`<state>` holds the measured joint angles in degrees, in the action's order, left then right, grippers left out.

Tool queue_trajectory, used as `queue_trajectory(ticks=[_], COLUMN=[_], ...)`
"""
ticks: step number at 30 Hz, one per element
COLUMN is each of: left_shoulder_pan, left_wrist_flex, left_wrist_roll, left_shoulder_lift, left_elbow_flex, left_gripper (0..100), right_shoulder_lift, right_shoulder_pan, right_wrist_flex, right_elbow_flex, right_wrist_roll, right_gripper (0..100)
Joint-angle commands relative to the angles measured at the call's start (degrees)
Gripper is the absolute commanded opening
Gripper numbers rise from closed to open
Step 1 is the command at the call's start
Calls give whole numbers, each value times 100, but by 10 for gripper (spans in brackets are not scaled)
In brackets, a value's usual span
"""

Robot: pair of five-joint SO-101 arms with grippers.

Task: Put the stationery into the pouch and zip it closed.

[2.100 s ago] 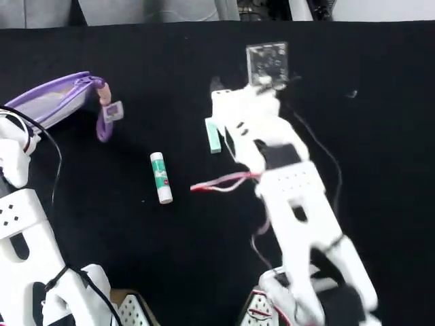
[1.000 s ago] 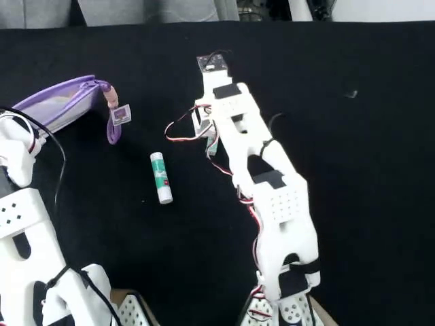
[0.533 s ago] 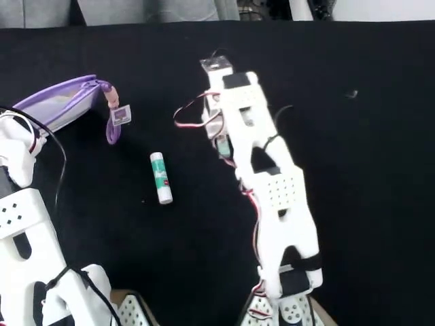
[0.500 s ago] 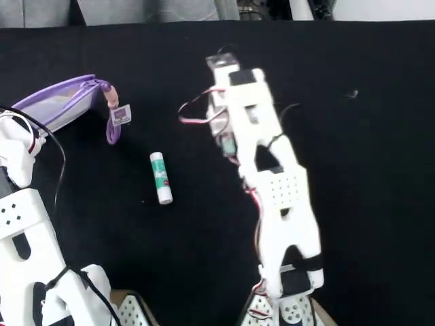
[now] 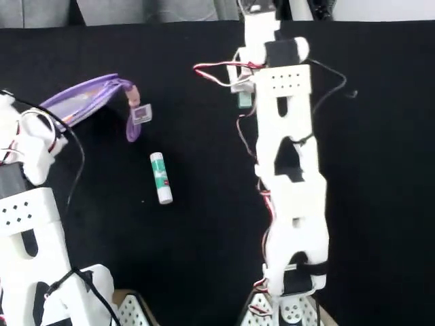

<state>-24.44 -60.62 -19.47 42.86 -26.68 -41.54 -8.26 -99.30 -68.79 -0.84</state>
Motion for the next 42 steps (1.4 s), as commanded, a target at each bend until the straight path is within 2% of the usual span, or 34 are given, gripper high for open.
queue_trajectory(ticks=[1,5,11,18,30,42], left_shoulder_pan=[356,611,734,725,725,708], left_wrist_flex=[-202,-273,-273,-273,-229,-220], left_wrist_roll=[-53,-53,-53,-53,-53,-44], left_shoulder_lift=[97,97,97,97,97,97], left_elbow_flex=[514,541,523,497,488,488], left_gripper=[29,29,29,29,29,29], right_shoulder_lift=[1077,2158,3582,4374,5279,5859], right_shoulder_pan=[44,-105,-879,-1336,-2699,-3270], right_wrist_flex=[-202,-193,352,2400,5609,8457], right_elbow_flex=[374,1262,2589,4365,6308,8321], right_wrist_roll=[0,273,264,255,255,299], right_gripper=[11,11,11,11,11,11])
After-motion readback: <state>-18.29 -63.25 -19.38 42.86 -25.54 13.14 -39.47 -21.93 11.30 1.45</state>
